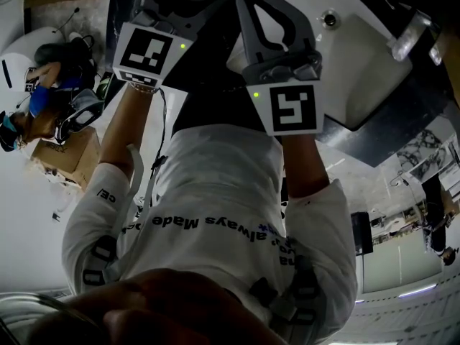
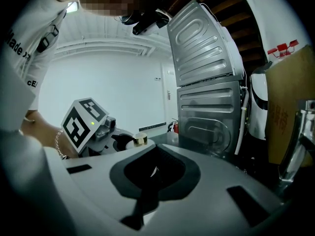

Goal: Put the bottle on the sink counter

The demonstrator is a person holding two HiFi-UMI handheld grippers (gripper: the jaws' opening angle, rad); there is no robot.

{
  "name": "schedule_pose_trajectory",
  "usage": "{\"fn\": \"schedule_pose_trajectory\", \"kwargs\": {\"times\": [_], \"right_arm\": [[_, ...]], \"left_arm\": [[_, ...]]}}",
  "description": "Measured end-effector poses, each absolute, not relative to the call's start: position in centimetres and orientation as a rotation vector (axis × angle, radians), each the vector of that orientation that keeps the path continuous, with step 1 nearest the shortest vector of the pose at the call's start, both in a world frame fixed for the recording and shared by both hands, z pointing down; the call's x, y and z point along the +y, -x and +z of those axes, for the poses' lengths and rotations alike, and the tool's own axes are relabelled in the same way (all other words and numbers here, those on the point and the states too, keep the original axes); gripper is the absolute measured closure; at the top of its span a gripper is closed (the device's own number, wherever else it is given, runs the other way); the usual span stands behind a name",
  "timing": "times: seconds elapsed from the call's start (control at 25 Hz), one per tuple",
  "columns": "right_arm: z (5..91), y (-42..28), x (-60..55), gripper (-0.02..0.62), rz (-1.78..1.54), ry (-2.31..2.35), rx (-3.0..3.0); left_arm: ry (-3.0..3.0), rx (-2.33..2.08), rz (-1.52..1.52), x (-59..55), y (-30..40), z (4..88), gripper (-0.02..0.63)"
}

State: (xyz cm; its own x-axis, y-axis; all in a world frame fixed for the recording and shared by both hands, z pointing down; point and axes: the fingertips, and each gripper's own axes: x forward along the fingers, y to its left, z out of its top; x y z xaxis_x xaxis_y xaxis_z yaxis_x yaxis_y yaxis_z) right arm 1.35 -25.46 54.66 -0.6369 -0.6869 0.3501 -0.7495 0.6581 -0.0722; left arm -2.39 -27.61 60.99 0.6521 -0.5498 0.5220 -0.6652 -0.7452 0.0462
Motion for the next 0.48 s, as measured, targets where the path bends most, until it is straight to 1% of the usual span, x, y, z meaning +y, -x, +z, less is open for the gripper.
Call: {"fn": "schedule_pose_trajectory", "kwargs": {"times": [0.48], "right_arm": [[55.09, -1.78, -25.43, 0.590, 0.311, -1.144, -2.588]], "left_arm": [[-2.629, -0.997, 0.715, -27.51, 2.32, 62.05, 0.272]]}}
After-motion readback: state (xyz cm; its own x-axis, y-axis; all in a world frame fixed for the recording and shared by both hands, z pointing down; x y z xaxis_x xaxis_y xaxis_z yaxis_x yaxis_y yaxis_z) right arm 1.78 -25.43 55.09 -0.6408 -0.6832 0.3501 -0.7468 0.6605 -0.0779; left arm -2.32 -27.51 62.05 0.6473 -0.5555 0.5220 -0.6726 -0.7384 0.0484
